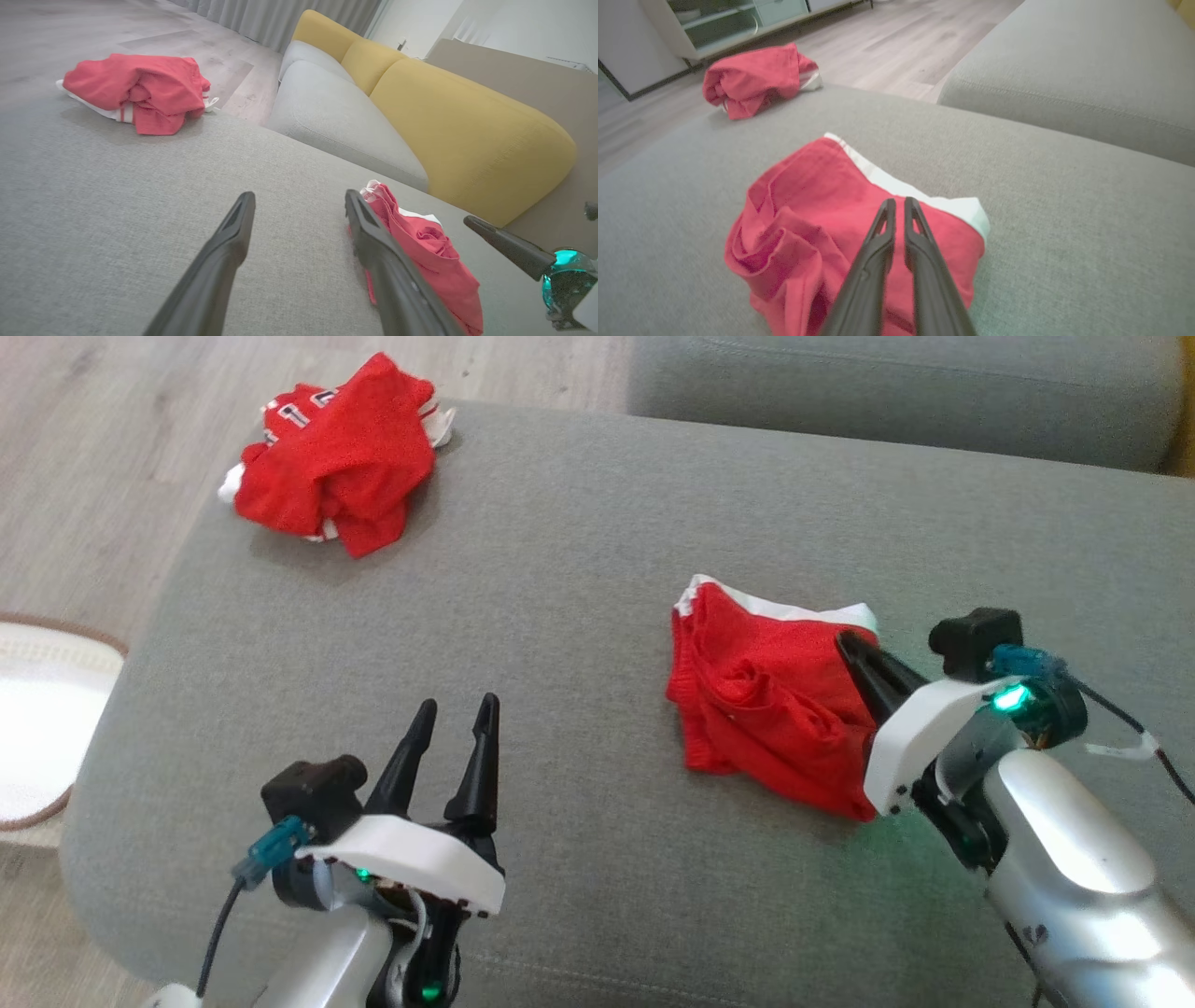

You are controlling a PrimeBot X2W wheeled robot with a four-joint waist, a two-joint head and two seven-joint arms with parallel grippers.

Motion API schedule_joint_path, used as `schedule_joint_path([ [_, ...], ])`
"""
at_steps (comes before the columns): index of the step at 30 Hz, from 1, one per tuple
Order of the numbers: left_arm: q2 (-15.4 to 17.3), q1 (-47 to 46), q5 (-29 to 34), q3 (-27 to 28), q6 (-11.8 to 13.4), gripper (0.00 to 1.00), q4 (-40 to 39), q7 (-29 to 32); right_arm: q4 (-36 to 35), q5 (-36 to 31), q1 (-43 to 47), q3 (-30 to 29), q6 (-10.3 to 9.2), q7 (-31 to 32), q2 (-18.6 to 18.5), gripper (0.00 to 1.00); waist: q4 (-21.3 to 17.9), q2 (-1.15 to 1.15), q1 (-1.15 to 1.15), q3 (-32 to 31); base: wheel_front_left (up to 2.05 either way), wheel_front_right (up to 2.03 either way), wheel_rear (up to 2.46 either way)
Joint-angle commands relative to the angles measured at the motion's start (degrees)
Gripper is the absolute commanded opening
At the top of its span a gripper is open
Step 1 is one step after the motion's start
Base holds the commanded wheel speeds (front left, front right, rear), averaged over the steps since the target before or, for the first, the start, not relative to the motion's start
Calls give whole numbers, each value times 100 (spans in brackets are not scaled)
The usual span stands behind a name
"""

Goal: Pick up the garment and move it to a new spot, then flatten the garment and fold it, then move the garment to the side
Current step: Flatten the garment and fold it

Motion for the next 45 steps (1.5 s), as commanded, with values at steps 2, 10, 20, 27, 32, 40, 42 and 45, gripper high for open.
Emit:
schedule_joint_path([
  [2,110,-197,88,253,47,100,-226,-69,-42,-36,-272,238,37,74,-130,0,133,0,0,76,0,0,0],
  [10,105,-264,108,248,52,100,-256,-62,437,346,-421,1185,37,158,-506,0,424,0,0,265,0,0,0],
  [20,66,-235,124,292,63,100,-230,-65,-298,1331,-544,2491,37,75,-1066,0,410,0,0,238,0,0,0],
  [27,72,-211,129,319,39,100,-229,-67,-843,1728,-580,3125,37,111,-1271,0,374,0,0,246,0,0,0],
  [32,69,-238,153,324,38,100,-237,-67,-691,1862,-620,3458,37,42,-1010,0,383,0,0,292,0,0,0],
  [40,68,-249,165,340,43,100,-221,-68,-589,1985,-725,3986,37,-147,-740,0,341,0,0,312,0,0,0],
  [42,65,-239,164,345,44,100,-210,-68,-611,1991,-809,4022,37,-268,-747,0,309,0,0,295,0,0,0],
  [45,61,-223,162,350,48,100,-202,-68,-686,2000,-951,3912,37,-520,-806,0,262,0,0,255,0,0,0],
])
